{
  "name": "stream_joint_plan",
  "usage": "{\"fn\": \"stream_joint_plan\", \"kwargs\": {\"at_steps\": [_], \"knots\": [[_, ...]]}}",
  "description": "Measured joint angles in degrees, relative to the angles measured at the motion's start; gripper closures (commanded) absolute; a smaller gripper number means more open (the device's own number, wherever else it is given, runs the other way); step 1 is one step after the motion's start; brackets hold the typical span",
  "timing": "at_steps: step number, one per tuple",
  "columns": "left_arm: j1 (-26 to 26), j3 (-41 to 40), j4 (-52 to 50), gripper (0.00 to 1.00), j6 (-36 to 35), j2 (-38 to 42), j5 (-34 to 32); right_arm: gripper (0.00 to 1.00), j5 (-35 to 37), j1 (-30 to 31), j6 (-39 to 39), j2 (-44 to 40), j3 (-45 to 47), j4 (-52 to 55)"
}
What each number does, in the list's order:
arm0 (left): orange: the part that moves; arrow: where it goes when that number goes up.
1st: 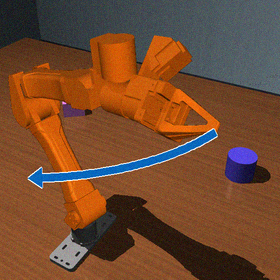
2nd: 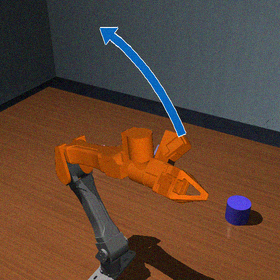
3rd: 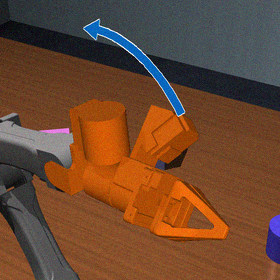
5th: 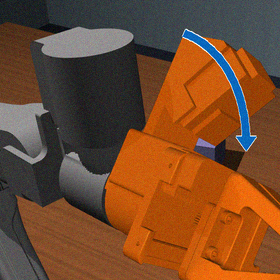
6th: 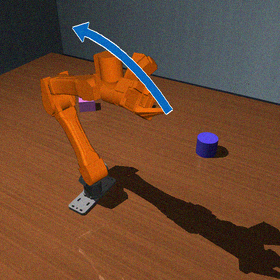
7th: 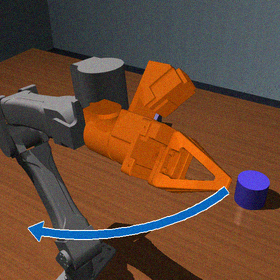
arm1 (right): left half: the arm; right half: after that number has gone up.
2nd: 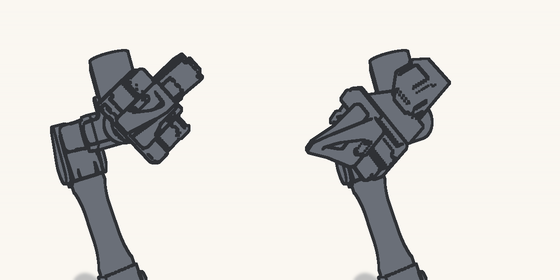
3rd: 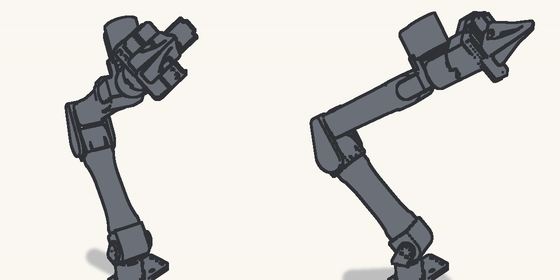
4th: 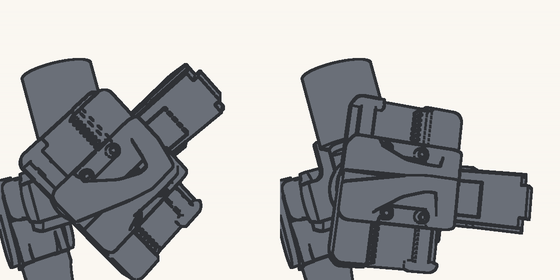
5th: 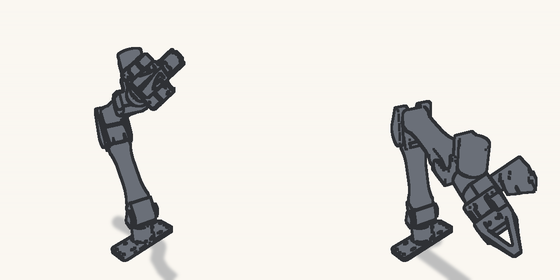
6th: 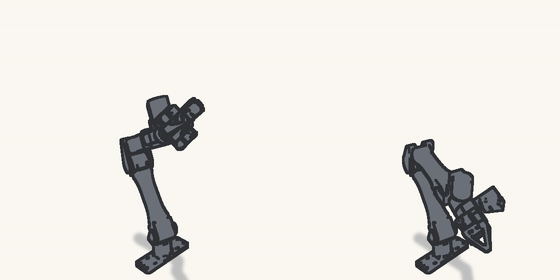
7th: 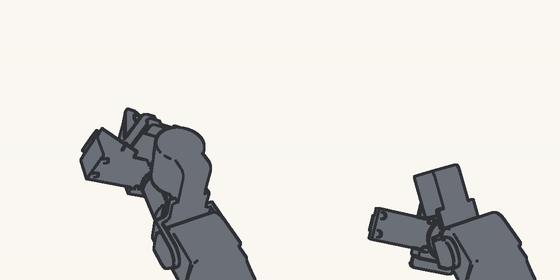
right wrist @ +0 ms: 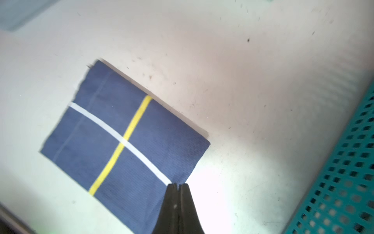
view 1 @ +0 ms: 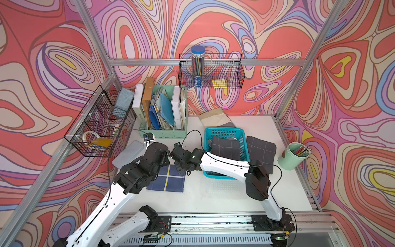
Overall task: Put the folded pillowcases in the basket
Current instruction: Move the pillowcase to the center of the board, then adjust the pillowcase at the center of the board.
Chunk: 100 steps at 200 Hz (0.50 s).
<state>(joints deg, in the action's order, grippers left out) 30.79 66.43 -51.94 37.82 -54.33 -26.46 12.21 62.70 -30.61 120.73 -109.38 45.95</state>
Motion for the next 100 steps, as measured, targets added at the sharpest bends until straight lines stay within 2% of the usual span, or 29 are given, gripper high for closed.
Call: {"fn": "stream_joint_plan", "kwargs": {"at_steps": [24,38,54,79,100], "knots": [[-10.3,-0.3,2.6,1.0,-1.0,-5.0,10.6,1.0,-1.7,0.3,-0.4,-4.9,2.8,-2.6],[-17.7,-1.2,4.7,1.0,-0.8,-7.0,18.3,1.0,-2.3,1.0,-1.5,-7.1,7.3,-4.6],[-23.4,-1.5,5.9,1.0,-0.7,-9.7,25.3,1.0,-3.1,1.7,-3.0,-8.8,13.4,-6.3],[-26.6,-0.9,6.9,1.0,-1.7,-16.2,32.9,1.0,-4.7,2.3,-4.3,-9.3,19.3,-7.1],[-26.8,0.9,6.9,1.0,-3.7,-22.1,35.4,1.0,-7.4,2.2,-4.5,-8.0,19.6,-9.0]]}}
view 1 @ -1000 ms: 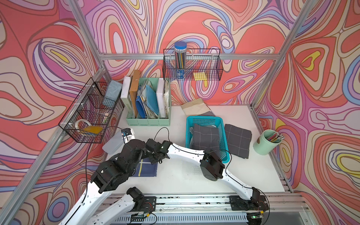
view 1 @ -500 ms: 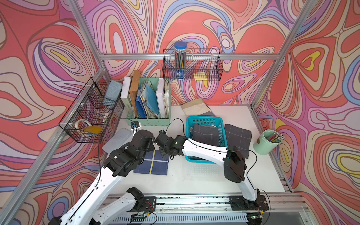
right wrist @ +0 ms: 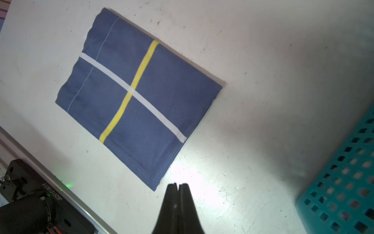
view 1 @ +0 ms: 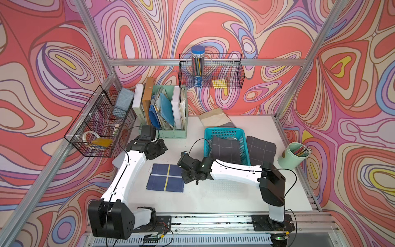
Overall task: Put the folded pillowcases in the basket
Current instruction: Adjust the pillowcase at the center of the board.
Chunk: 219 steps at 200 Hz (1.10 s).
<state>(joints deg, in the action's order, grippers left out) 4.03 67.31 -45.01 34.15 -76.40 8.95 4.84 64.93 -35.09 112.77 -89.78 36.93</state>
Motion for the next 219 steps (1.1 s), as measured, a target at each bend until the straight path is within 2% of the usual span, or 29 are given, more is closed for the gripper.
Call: {"fn": "stream_joint_plan", "kwargs": {"at_steps": [50,96,136,170,219], "knots": [[-1.1,4.6,-0.2,1.0,-4.7,-10.9,1.8,1.0,-6.9,1.1,-0.2,9.8,-4.6,-3.5],[-1.1,7.4,-0.9,1.0,-7.4,-19.5,4.6,1.0,-12.3,2.0,-1.9,10.8,-3.5,-3.7],[-1.1,7.1,-1.7,1.0,-8.4,-23.1,7.6,1.0,-9.5,1.3,-2.8,10.8,-1.9,0.0],[-1.1,5.3,-1.9,1.0,-8.9,-26.2,9.8,1.0,-8.2,-1.7,-1.6,10.8,-1.6,2.5],[-1.0,1.6,-3.1,1.0,-9.1,-25.8,10.4,1.0,-6.6,-4.5,1.7,14.9,-8.8,6.7]]}}
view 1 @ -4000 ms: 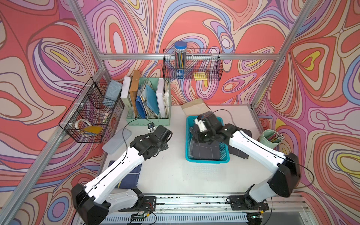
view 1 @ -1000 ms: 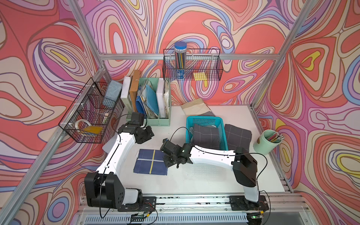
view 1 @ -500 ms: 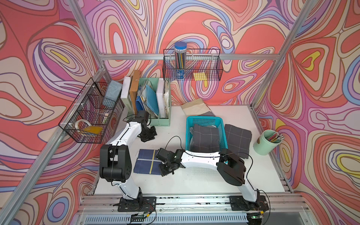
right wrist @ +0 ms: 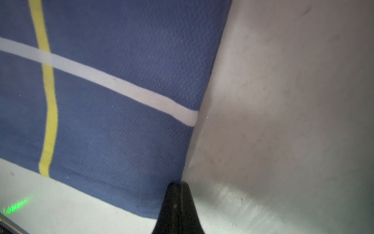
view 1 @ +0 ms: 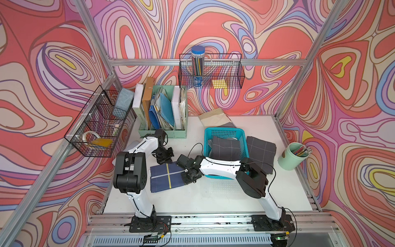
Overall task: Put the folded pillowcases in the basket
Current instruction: Adjust the pillowcase at the center of the board.
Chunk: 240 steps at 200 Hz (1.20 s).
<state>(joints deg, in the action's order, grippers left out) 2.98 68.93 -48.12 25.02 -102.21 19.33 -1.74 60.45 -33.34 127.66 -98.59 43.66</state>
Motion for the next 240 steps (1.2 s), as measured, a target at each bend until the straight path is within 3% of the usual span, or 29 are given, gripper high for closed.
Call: {"fn": "stream_joint_plan", "kwargs": {"at_steps": [67,110,168,209,240], "knots": [[0.0,-2.8,-2.5,1.0,-0.6,4.6,-3.2,1.0,7.0,-7.4,6.3,9.5,-16.9,5.0],[0.7,-5.1,-3.8,1.0,-1.0,4.7,-2.1,1.0,7.6,-9.2,8.8,7.4,-19.8,4.3],[8.3,-6.3,-5.8,1.0,-0.8,2.4,-3.7,1.0,8.2,-7.6,8.5,-18.1,-8.5,0.5],[8.9,-7.8,-6.3,1.0,0.7,-0.2,-4.5,1.0,10.6,-7.2,7.3,-37.8,0.5,-1.9],[11.1,-5.6,-8.2,1.0,1.2,-3.0,-2.8,1.0,14.4,-7.0,7.2,-45.9,4.0,-1.5]]}}
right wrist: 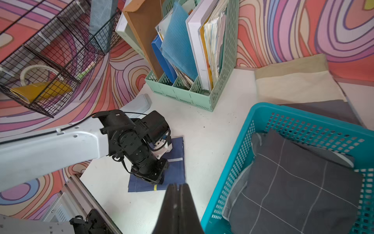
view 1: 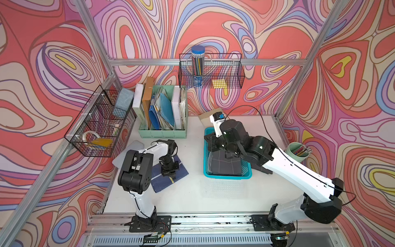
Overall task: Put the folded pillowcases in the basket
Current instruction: Adjust the pillowcase at the center of the board.
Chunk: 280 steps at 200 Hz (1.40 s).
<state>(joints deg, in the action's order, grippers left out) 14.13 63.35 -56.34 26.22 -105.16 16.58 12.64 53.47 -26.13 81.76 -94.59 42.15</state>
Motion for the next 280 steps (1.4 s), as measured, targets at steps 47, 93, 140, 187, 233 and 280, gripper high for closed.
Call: {"fn": "stream_joint_plan", "kwargs": {"at_steps": [47,93,140,187,233,280], "knots": [[7.0,1.9,1.9,1.0,6.0,-4.1,13.8,1.0,5.8,0.0,0.4,-3.7,1.2,2.4],[7.1,4.9,10.1,1.0,15.6,-5.8,17.1,1.0,7.8,0.0,0.4,-5.5,2.0,3.7],[0.8,-0.8,26.5,1.0,29.3,-2.4,18.0,1.0,9.0,0.0,0.2,-7.1,2.5,5.5],[-2.3,-5.5,33.4,1.0,35.8,3.3,6.7,1.0,8.5,0.0,0.1,-6.5,3.8,5.9],[-2.3,-3.6,29.4,0.99,32.7,8.0,2.4,1.0,4.9,0.0,-0.4,0.7,4.6,4.5],[-2.7,9.3,15.2,0.52,17.2,19.8,-6.7,0.71,-5.7,0.3,-2.8,16.3,4.7,-0.7]]}}
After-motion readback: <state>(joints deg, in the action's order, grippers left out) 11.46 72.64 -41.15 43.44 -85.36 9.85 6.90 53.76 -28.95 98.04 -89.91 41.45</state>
